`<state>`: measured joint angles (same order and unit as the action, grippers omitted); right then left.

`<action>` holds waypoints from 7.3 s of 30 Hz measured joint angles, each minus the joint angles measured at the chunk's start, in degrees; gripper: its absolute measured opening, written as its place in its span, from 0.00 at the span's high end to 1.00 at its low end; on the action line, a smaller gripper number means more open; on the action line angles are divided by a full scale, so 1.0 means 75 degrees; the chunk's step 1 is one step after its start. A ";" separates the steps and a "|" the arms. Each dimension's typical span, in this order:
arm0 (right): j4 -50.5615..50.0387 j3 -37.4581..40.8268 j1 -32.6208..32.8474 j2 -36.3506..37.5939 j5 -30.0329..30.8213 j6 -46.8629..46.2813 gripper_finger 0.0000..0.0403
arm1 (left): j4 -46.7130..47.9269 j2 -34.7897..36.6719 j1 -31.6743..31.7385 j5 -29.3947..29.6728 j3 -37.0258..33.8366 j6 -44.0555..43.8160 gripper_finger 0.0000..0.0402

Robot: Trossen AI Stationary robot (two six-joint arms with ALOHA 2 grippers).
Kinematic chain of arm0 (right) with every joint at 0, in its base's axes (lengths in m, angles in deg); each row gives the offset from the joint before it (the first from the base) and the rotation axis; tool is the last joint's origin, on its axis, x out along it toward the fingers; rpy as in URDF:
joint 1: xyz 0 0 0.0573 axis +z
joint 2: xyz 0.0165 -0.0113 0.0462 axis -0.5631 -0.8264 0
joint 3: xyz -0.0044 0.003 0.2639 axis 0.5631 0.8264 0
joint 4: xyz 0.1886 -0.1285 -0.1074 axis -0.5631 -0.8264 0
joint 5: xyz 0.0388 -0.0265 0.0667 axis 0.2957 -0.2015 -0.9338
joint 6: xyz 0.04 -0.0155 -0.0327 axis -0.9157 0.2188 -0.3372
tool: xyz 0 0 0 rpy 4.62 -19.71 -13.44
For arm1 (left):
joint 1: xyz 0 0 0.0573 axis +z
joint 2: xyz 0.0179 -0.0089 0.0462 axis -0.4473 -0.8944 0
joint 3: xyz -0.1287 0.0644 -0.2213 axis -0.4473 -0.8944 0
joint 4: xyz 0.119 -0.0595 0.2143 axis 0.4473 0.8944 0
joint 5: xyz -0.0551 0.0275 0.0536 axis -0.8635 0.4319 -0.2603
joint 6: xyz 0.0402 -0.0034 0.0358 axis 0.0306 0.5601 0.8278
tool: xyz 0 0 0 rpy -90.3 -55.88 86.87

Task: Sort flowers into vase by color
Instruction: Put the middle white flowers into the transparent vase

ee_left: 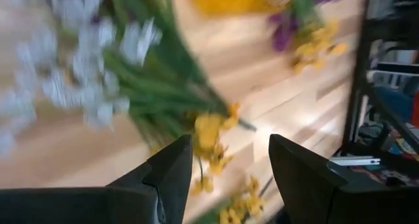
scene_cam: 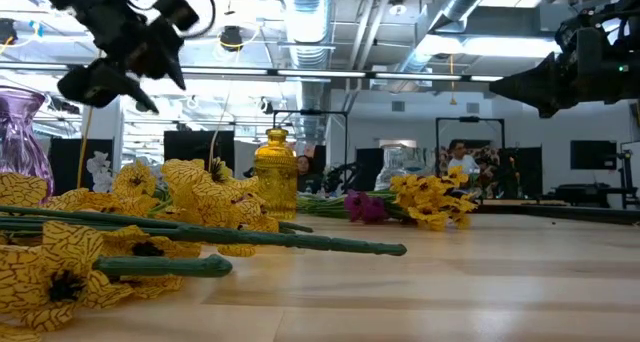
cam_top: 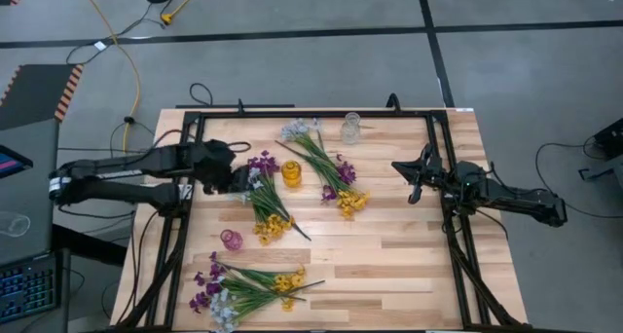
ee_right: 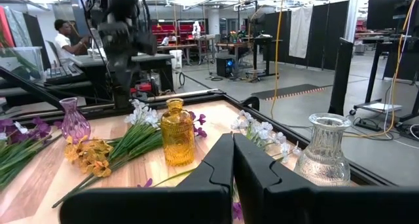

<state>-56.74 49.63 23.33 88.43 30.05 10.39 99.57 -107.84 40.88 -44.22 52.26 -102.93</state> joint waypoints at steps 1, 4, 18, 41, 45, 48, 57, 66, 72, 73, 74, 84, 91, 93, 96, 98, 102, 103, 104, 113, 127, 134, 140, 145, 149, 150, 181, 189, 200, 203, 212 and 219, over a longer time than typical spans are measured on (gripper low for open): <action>0.0000 0.0001 0.0000 -0.0001 0.0001 0.0000 0.91 | 0.0011 -0.0196 -0.0014 -0.0167 -0.0001 -0.0208 0.53; 0.0000 -0.0002 0.0000 0.0000 0.0000 0.0000 0.91 | 0.0021 -0.0723 -0.0065 -0.0573 0.0000 -0.0755 0.53; -0.0002 0.0000 0.0001 -0.0002 0.0000 -0.0003 0.91 | -0.0113 -0.2355 -0.0161 -0.0796 -0.0003 -0.2231 0.53; -0.0003 0.0001 0.0001 0.0000 -0.0009 -0.0001 0.91 | -0.1315 -0.4046 -0.0161 -0.0318 -0.0006 -0.3293 0.53; -0.0006 0.0001 0.0002 0.0000 -0.0009 -0.0002 0.91 | -0.1411 -0.4106 -0.0161 -0.0307 -0.0006 -0.3286 0.53; -0.0006 0.0001 0.0000 -0.0002 -0.0012 0.0000 0.91 | -0.1400 -0.4106 -0.0161 -0.0153 -0.0006 -0.3313 0.53; -0.0009 -0.0001 0.0003 0.0000 -0.0014 -0.0002 0.91 | -0.1388 -0.4106 -0.0161 -0.0085 -0.0006 -0.3277 0.66; -0.0012 -0.0002 0.0003 0.0001 -0.0015 0.0000 0.91 | -0.1388 -0.4106 -0.0161 -0.0123 -0.0006 -0.3123 0.86; -0.0012 -0.0001 0.0001 0.0000 -0.0015 0.0000 0.91 | -0.1385 -0.4100 -0.0158 -0.0193 -0.0006 -0.2990 0.95; -0.0012 0.0000 0.0003 0.0001 -0.0015 -0.0001 0.91 | -0.1385 -0.4100 -0.0161 -0.0199 -0.0006 -0.2986 0.96; -0.0012 -0.0002 0.0002 -0.0002 -0.0015 -0.0003 0.91 | -0.1385 -0.4100 -0.0161 -0.0204 -0.0006 -0.2983 0.97; -0.0012 0.0001 0.0003 -0.0002 -0.0018 -0.0003 0.91 | -0.1383 -0.4097 -0.0158 -0.0394 -0.0006 -0.2589 0.97; -0.0015 -0.0001 0.0001 -0.0001 -0.0018 -0.0002 0.91 | -0.1385 -0.4097 -0.0143 -0.0380 -0.0006 -0.2242 0.93; -0.0015 0.0001 0.0001 -0.0001 -0.0018 -0.0001 0.91 | -0.1385 -0.4097 -0.0143 -0.0374 -0.0006 -0.2114 0.91; -0.0015 0.0001 0.0002 -0.0001 -0.0018 -0.0001 0.91 | -0.1385 -0.4097 -0.0143 -0.0379 -0.0006 -0.1930 0.86; -0.0015 0.0000 0.0003 0.0001 -0.0018 -0.0002 0.91 | -0.1385 -0.4097 -0.0143 -0.0380 -0.0006 -0.1928 0.82; -0.0017 0.0001 0.0003 0.0001 -0.0018 -0.0003 0.91 | -0.1385 -0.4097 -0.0143 -0.0380 -0.0006 -0.1794 0.77; -0.0015 -0.0001 0.0001 -0.0002 -0.0018 -0.0003 0.91 | -0.1385 -0.4097 -0.0143 -0.0383 -0.0006 -0.1782 0.77; -0.0016 -0.0001 0.0001 0.0001 -0.0018 -0.0003 0.91 | -0.1385 -0.4097 -0.0143 -0.0382 -0.0006 -0.1782 0.76; -0.0017 0.0001 0.0002 0.0000 -0.0018 -0.0001 0.91 | -0.1382 -0.4094 -0.0143 -0.0403 -0.0006 -0.1794 0.78; -0.0018 0.0001 0.0000 0.0000 -0.0021 -0.0003 0.91 | -0.0838 -0.3547 -0.0085 -0.0076 -0.0006 -0.1945 0.84; -0.0020 -0.0001 0.0003 -0.0001 -0.0021 -0.0003 0.91 | -0.0806 -0.3614 -0.0085 0.0143 -0.0006 -0.2164 0.84; -0.0020 0.0001 0.0000 0.0000 -0.0021 -0.0003 0.91 | -0.0895 -0.3614 -0.0085 0.0392 -0.0011 -0.2234 0.84; -0.0020 -0.0001 0.0001 0.0000 -0.0021 -0.0003 0.91 | -0.0898 -0.3614 -0.0085 0.0453 -0.0074 -0.2303 0.84; -0.0020 -0.0002 0.0003 -0.0002 -0.0021 -0.0003 0.91 | -0.0904 -0.3614 -0.0085 0.0608 -0.0076 -0.2289 0.84; -0.0020 0.0000 0.0003 0.0000 -0.0021 -0.0003 0.91 | -0.0904 -0.3614 -0.0085 0.0633 -0.0076 -0.2275 0.84; -0.0020 0.0001 0.0000 -0.0002 -0.0018 -0.0001 0.91 | -0.0818 -0.2264 -0.0088 0.1477 -0.0076 -0.2084 1.00; -0.0015 -0.0002 0.0003 -0.0001 -0.0018 -0.0001 0.91 | -0.0812 -0.1273 -0.0088 0.1702 -0.0076 -0.1962 1.00; 0.0314 -0.0005 0.0003 -0.0001 -0.0018 -0.0003 0.84 | -0.0458 0.0008 -0.0088 0.1864 -0.0076 -0.1559 1.00; 0.0475 -0.0010 0.0003 0.0001 -0.0018 -0.0003 0.83 | -0.0464 0.0404 -0.0088 0.1955 -0.0076 -0.1544 1.00; 0.0653 -0.0124 0.0003 -0.0002 -0.0038 -0.0202 0.78 | -0.0481 0.1606 -0.0088 0.2823 -0.0076 -0.1121 1.00; 0.1189 -0.0130 0.0003 -0.0004 -0.0222 -0.1012 0.52 | -0.0640 0.2161 -0.0088 0.3511 -0.0076 -0.0503 1.00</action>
<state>-47.82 48.66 23.35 88.40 28.38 2.80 94.77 -91.63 40.22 -17.89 51.69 -106.69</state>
